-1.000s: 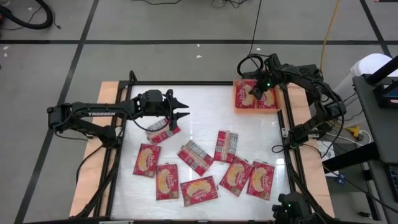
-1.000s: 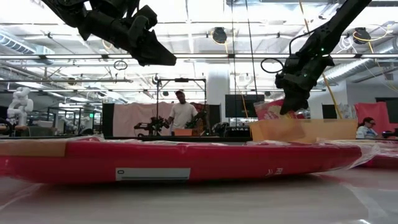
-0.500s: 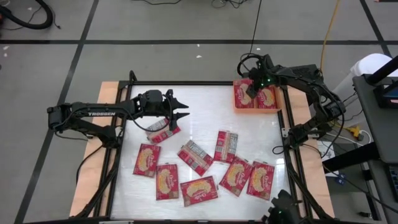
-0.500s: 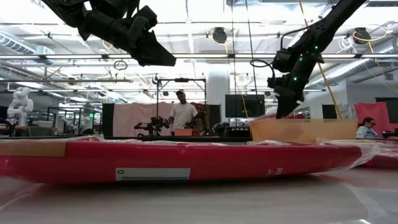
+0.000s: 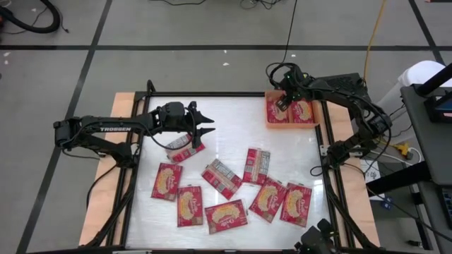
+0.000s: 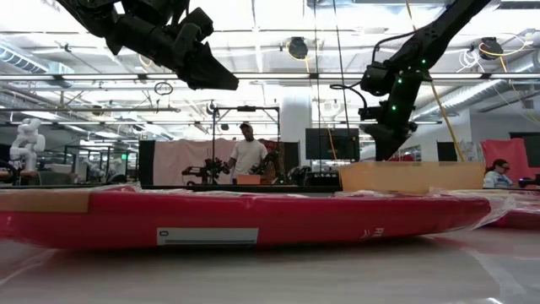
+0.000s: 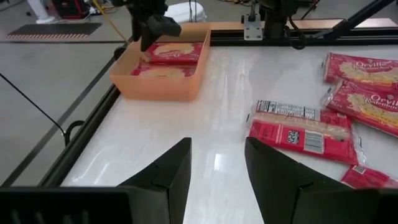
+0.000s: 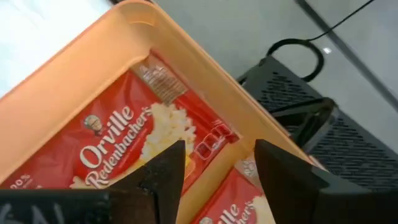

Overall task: Sort popcorn bags into baskets
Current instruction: Put the red popcorn bag into the orange bin

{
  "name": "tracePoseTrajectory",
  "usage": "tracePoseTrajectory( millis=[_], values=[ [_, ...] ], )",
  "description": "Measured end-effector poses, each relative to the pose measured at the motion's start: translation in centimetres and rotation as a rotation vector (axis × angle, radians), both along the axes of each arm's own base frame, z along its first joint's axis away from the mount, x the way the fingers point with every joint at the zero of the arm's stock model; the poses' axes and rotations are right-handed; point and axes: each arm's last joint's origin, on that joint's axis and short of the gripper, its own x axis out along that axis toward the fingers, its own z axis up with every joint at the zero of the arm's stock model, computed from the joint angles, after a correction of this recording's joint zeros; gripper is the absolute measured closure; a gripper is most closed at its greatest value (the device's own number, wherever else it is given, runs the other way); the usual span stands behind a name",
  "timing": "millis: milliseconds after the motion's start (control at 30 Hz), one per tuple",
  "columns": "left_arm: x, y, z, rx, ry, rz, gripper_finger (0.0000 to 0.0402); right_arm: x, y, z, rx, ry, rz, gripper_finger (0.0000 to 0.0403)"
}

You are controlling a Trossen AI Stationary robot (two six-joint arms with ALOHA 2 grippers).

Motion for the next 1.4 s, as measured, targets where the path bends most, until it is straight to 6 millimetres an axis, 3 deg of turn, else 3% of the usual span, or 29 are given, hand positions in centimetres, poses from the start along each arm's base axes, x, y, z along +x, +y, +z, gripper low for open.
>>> tracePoseTrajectory(
  millis=[267, 467, 667, 800, 1000, 1167, 1400],
  values=[
    [-0.1, 0.4, 0.0, 0.002, 0.0, 0.01, 0.0249, 1.0, 0.7, -0.2, 0.024, -0.057, -0.015, 0.0221],
    [-0.2, 0.3, -0.1, -0.004, 0.012, 0.011, 0.0249, 0.6, 1.5, -1.8, 0.072, -0.086, -0.06, 0.0239],
    [-0.6, 0.4, -1.0, -0.016, 0.116, 0.08, 0.0249, 0.4, 2.4, -3.8, 0.084, -0.094, -0.074, 0.0252],
    [-1.1, 0.5, -1.7, -0.041, 0.201, 0.168, 0.0249, 0.9, 3.1, -3.2, 0.06, -0.149, -0.085, 0.0252],
    [-2.4, 0.3, -4.3, -0.13, 0.297, 0.292, 0.0243, 2.6, 6.1, -0.8, -0.036, -0.391, -0.085, 0.0252],
    [-3.3, 0.4, -5.8, -0.164, 0.359, 0.333, 0.0208, 4.0, 9.5, -0.1, -0.139, -0.637, 0.038, 0.0252],
    [-3.7, -2.6, -7.9, -0.205, 0.434, 0.257, 0.0115, 5.9, 13.6, -0.9, -0.152, -0.592, 0.223, 0.0252]
  ],
)
